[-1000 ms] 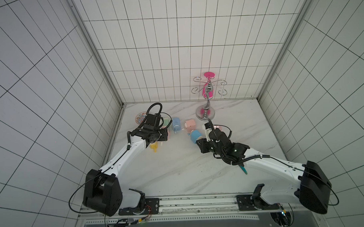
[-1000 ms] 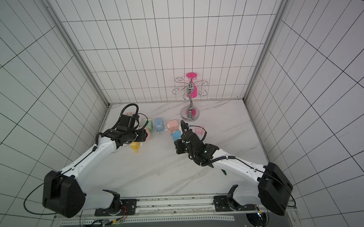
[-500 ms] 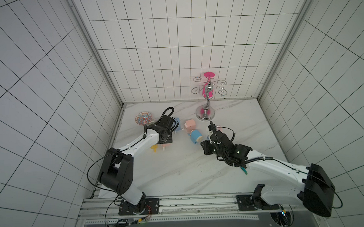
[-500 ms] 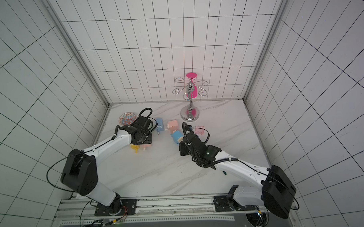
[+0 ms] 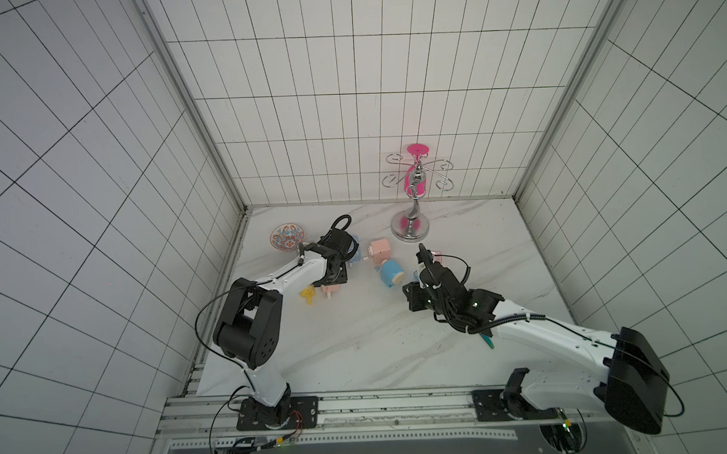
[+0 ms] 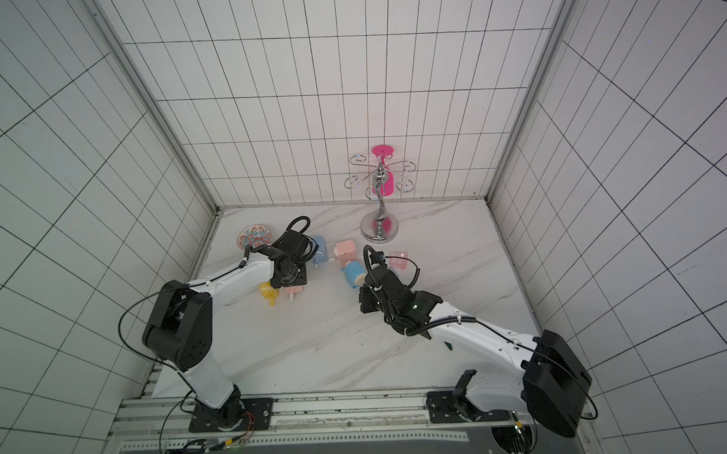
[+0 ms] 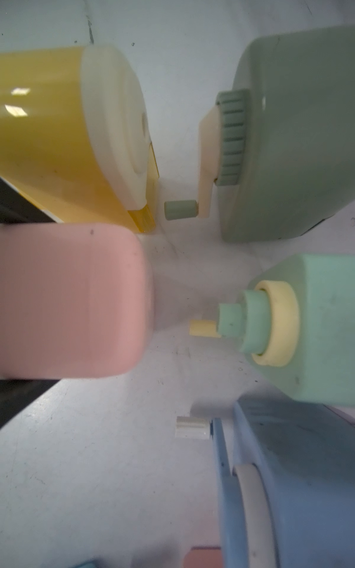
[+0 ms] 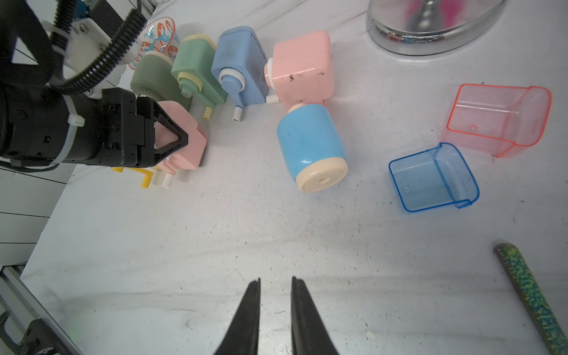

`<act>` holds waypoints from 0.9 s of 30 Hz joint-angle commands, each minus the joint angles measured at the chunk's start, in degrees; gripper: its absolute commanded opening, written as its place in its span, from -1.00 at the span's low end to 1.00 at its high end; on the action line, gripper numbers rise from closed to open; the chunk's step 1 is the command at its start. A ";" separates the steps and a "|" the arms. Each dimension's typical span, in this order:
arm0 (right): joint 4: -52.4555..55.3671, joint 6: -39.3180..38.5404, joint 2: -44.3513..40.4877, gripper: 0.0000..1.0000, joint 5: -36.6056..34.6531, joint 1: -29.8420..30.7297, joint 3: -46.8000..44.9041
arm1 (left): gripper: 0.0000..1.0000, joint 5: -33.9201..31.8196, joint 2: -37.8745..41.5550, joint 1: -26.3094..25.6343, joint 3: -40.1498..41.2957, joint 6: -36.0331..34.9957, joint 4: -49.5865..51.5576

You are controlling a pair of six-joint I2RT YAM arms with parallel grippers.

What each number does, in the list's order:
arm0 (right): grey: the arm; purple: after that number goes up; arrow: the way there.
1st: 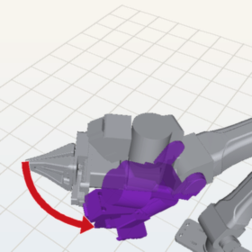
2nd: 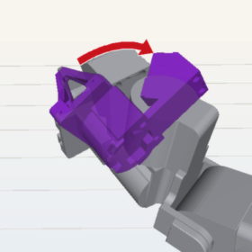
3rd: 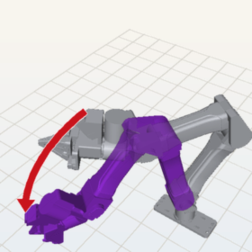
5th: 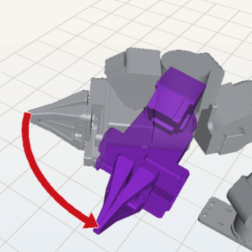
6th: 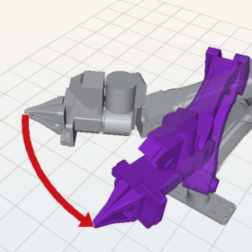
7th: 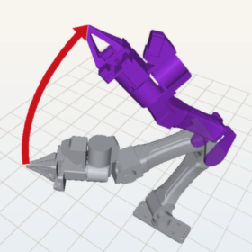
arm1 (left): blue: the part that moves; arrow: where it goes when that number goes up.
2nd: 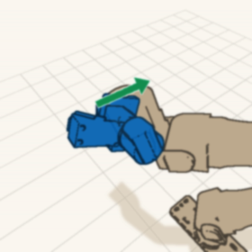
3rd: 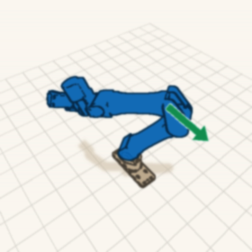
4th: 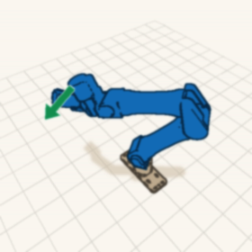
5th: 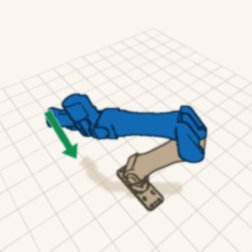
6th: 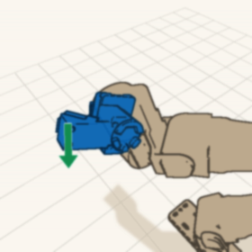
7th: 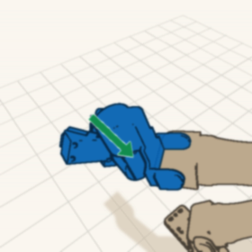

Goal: Put the tray back into the pencil sharpener
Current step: Place the pencil sharpener at the center of the board.

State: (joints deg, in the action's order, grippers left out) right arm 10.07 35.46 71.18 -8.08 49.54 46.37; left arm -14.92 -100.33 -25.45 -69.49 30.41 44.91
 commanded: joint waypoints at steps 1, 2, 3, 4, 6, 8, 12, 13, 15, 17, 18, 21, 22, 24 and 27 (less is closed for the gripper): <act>1.18 -0.40 -1.13 -0.57 -1.29 0.25 -1.04 | -0.70 -0.95 0.13 -0.21 -0.72 2.05 -2.35; 1.26 -0.39 -1.17 -0.57 -1.33 0.29 -1.07 | -0.68 -0.80 0.21 -0.21 -0.44 2.17 -2.69; 1.27 -0.44 -1.08 -0.57 -1.34 0.28 -1.02 | -0.67 -0.57 0.38 -0.21 -0.13 2.24 -3.02; 1.27 -0.40 -1.04 -0.57 -1.33 0.29 -1.05 | -0.66 -0.37 0.32 -0.21 0.12 2.33 -3.23; 1.33 -0.47 -1.05 -0.57 -1.38 0.28 -1.07 | -0.64 -0.17 0.14 -0.20 0.52 2.59 -3.42; 1.45 -0.40 -1.03 -0.57 -1.42 0.30 -1.03 | -0.61 0.02 0.14 -0.21 0.82 2.76 -3.60; 1.54 -0.40 -1.04 -0.57 -1.42 0.29 -1.04 | -0.56 -0.64 0.34 -0.21 1.46 2.85 -3.71; 1.49 -0.40 -1.02 -0.57 -1.42 0.30 -1.02 | -0.55 -0.88 0.48 -0.21 1.62 2.70 -3.66; 1.58 -0.48 -1.08 -0.57 -1.43 0.25 -1.06 | -0.52 -1.90 0.83 -0.16 2.02 2.59 -3.31; 1.61 -0.39 -1.14 -0.57 -1.45 0.30 -0.93 | -0.49 -2.47 1.58 -0.19 2.85 2.27 -3.42; 1.62 -0.41 -1.04 -0.57 -1.42 0.29 -1.05 | -0.46 -2.46 2.06 -0.21 3.36 1.94 -3.60; 1.61 -0.31 -0.95 -0.57 -1.33 0.28 -0.98 | -0.38 -2.05 2.50 -0.12 4.41 1.48 -4.21; 1.62 -0.37 -0.95 -0.57 -1.41 0.29 -1.07 | -0.36 -1.88 2.32 0.04 4.45 1.45 -4.15; 1.62 -0.38 -0.99 -0.57 -1.34 0.27 -1.02 | -0.31 -1.54 2.13 0.23 4.47 1.46 -4.09; 1.71 -0.43 -1.03 -0.56 -1.44 0.27 -1.11 | -0.09 -1.52 2.21 0.31 4.55 1.36 -4.13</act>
State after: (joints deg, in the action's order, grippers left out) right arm 10.55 35.44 71.18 -8.27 49.54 46.37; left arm -15.40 -99.07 -25.45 -65.87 31.64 40.71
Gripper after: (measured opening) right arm 0.220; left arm 0.588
